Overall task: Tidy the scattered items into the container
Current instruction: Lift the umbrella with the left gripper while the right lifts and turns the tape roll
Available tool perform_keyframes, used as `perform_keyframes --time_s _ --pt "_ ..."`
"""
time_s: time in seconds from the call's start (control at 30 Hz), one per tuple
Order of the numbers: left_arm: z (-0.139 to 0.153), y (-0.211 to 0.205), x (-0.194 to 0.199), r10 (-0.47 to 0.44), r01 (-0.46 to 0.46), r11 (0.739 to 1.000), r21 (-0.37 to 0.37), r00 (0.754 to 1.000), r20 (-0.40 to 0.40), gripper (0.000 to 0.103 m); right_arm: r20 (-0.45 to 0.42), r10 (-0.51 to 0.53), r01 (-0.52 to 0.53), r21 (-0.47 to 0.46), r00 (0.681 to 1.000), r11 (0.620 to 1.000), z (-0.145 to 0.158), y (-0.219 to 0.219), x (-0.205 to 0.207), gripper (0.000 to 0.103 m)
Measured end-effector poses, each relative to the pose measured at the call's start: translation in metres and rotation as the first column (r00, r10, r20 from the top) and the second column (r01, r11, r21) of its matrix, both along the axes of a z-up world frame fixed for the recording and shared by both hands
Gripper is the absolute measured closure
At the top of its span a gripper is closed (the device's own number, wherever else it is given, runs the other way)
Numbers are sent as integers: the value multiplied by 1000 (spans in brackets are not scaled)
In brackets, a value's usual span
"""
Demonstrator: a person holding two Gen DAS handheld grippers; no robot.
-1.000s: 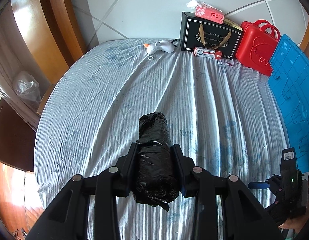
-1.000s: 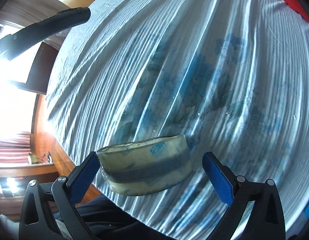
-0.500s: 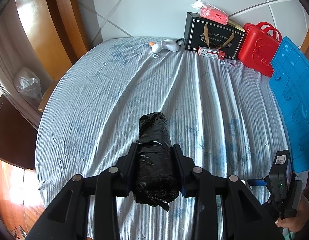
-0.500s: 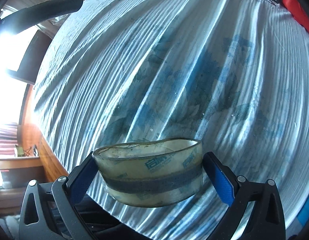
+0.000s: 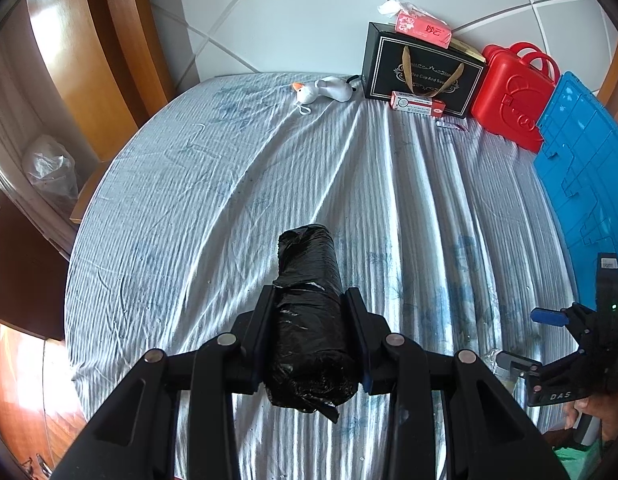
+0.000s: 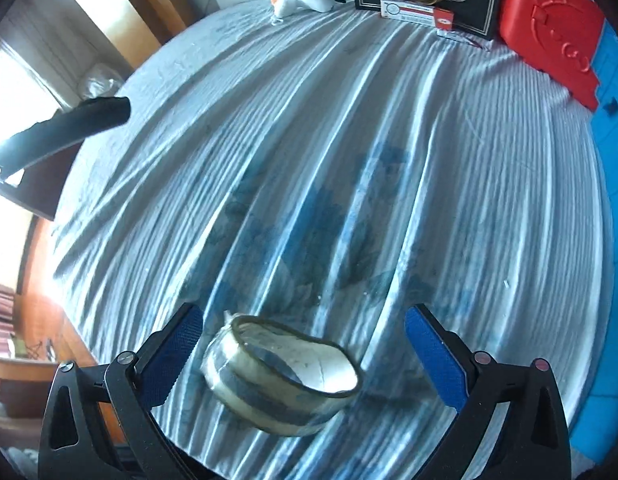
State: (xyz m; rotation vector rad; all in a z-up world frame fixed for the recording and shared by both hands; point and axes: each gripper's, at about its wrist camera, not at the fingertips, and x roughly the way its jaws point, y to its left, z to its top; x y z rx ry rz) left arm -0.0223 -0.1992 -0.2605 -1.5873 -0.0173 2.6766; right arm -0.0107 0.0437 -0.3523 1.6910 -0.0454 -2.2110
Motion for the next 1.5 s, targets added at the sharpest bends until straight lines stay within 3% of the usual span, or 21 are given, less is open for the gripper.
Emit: perform_keyframes --time_s 0.07,0.17,0.23,0.3,0.33,0.43,0.53,0.77,0.83,0.93,1.1,1.37,1.5 --pt "0 0 -1 2 -2 1000 3 1000 0 69 24 80 -80 -25 996 996 -2 -14 3 0" --pt "-1 0 -3 6 -6 1000 7 1000 1 69 38 234 -237 87 971 968 -15 -41 19 1" --pt "-2 1 -3 10 -10 1000 7 1000 3 69 48 280 -284 207 959 936 -34 -55 25 1" --pt "-4 0 -3 13 -13 1000 6 1000 10 69 74 265 -275 220 961 936 -54 -64 19 2" --pt "-4 -1 -2 15 -15 1000 5 1000 12 69 89 229 -243 207 969 948 -61 -62 13 8" --pt "-4 -3 0 20 -20 1000 0 1000 14 69 109 129 -145 152 986 978 -64 -52 -4 12" --pt "-5 -7 1 32 -32 999 2 999 16 69 90 145 -161 200 985 967 -65 -51 -13 12" --pt "-6 -7 6 36 -36 999 0 999 24 69 120 135 -159 213 983 964 -84 -72 -36 12" --pt "-5 -6 7 31 -31 999 -7 999 29 69 135 111 -141 240 985 960 -89 -74 -38 26" --pt "1 -6 8 33 -33 999 -11 999 22 69 144 44 -73 207 989 976 -83 -68 -43 32" --pt "13 -6 8 53 -53 999 -6 999 2 69 94 55 -73 198 994 977 -55 -67 -39 35" --pt "38 -5 7 92 -92 996 8 995 -40 69 -27 41 -38 103 999 994 21 -37 -50 36" --pt "55 -3 8 105 -105 994 10 992 -65 69 -86 30 -26 45 996 999 64 -42 -49 36"
